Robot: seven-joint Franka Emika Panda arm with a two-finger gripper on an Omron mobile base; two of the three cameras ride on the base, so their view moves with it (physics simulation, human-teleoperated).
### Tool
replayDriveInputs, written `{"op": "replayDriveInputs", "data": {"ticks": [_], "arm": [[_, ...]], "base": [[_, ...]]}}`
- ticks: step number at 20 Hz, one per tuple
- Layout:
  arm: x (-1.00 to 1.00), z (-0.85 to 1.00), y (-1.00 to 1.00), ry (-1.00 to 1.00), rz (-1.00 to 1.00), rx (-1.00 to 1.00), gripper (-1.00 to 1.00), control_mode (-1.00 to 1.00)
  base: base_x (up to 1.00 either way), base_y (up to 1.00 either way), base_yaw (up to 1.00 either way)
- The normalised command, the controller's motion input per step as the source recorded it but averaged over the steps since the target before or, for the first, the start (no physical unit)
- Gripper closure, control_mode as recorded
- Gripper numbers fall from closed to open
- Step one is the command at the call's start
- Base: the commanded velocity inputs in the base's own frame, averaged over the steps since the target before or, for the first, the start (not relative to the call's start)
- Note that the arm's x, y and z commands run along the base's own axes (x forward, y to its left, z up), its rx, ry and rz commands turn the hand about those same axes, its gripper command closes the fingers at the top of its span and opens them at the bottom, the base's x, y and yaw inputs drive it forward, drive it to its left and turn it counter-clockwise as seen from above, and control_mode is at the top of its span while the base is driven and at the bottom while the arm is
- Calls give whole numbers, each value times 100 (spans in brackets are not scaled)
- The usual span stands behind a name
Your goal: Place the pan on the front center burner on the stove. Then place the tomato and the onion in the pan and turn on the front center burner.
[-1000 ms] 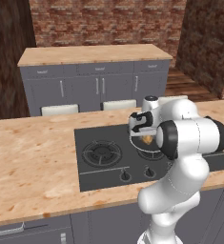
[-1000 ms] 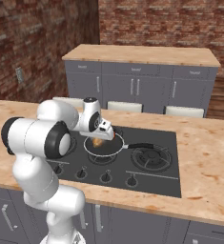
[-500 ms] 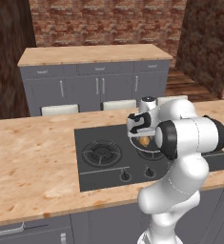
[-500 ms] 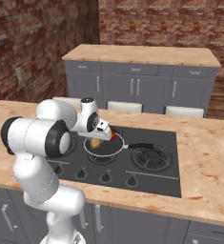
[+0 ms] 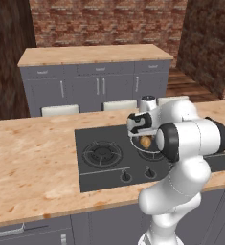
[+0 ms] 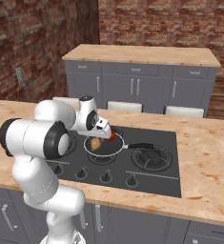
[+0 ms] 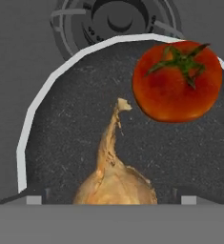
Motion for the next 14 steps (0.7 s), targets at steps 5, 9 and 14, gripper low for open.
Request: {"op": "replayDriveInputs", "data": {"ticks": [5,9,14], "arm": [[-38,69,0,-8,0,0,-100,-100],[-58,34,11,-5,0,0,-100,-100],[-68,11,20,-1,0,0,-100,-100]], "base": [[0,0,0],[0,0,0],[0,0,0]]}}
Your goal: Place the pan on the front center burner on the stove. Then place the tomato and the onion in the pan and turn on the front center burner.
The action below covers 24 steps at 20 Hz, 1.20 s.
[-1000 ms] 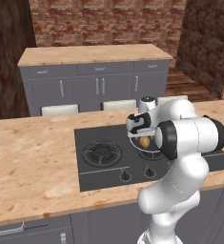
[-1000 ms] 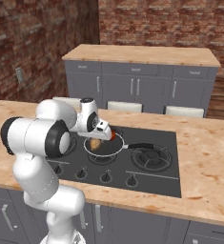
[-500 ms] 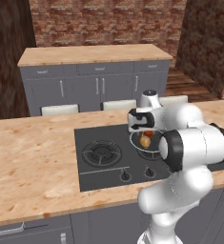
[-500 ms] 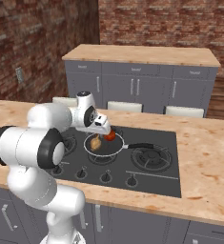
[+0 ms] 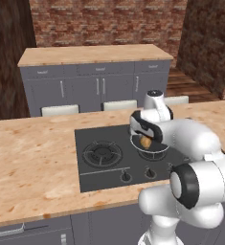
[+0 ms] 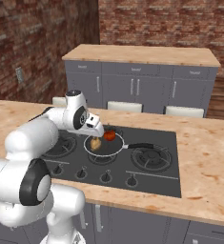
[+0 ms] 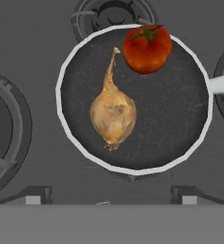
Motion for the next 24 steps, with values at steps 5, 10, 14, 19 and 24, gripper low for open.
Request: {"op": "replayDriveInputs", "data": {"ticks": [5,10,14,19,24], "arm": [[-40,3,3,4,0,0,-100,-100],[-26,0,0,11,0,0,-100,-100],[-24,0,0,13,0,0,-100,-100],[-34,-4,0,11,2,0,-100,-100],[-29,-18,0,8,5,1,-100,-100]], "base": [[0,0,0],[0,0,0],[0,0,0],[0,0,0],[0,0,0]]}}
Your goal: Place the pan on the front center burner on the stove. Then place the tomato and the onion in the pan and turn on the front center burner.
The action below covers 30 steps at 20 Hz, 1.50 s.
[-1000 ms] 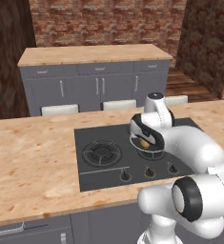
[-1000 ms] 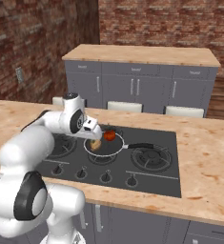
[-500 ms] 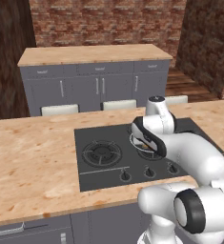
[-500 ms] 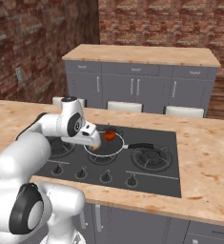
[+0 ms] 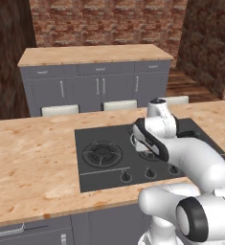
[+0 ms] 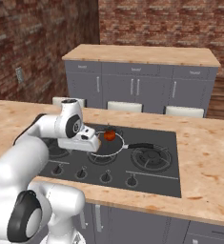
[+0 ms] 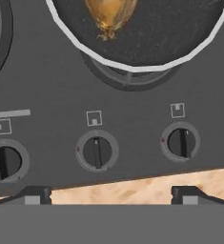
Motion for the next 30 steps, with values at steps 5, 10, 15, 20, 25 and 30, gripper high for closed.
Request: {"op": "replayDriveInputs", "data": {"ticks": [5,10,15,20,25,30], "arm": [[-18,-25,2,4,6,0,-100,-100],[-1,-25,1,0,7,0,-100,-100],[0,-22,3,1,6,3,-100,-100],[0,-24,8,1,5,3,-100,-100],[0,-30,7,0,4,0,-100,-100],[6,-32,1,0,3,0,-100,-100]], "base": [[0,0,0],[0,0,0],[0,0,0],[0,0,0],[0,0,0],[0,0,0]]}}
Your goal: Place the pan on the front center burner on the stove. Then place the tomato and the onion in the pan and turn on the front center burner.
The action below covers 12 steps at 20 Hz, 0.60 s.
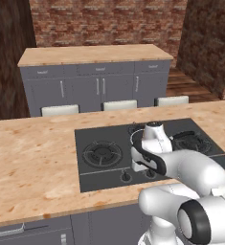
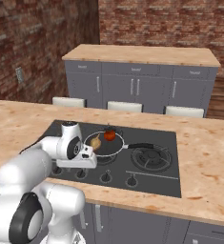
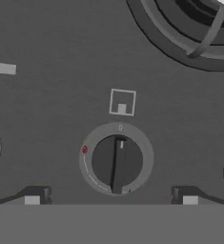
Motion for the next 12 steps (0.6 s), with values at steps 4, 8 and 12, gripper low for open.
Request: {"op": "replayDriveInputs", "data": {"ticks": [4,8,12], "arm": [[18,-17,0,0,2,0,-100,-100],[16,-18,0,0,1,0,-100,-100],[0,-21,0,0,0,0,-100,-100]], "base": [[0,0,0],[0,0,0],[0,0,0]]}}
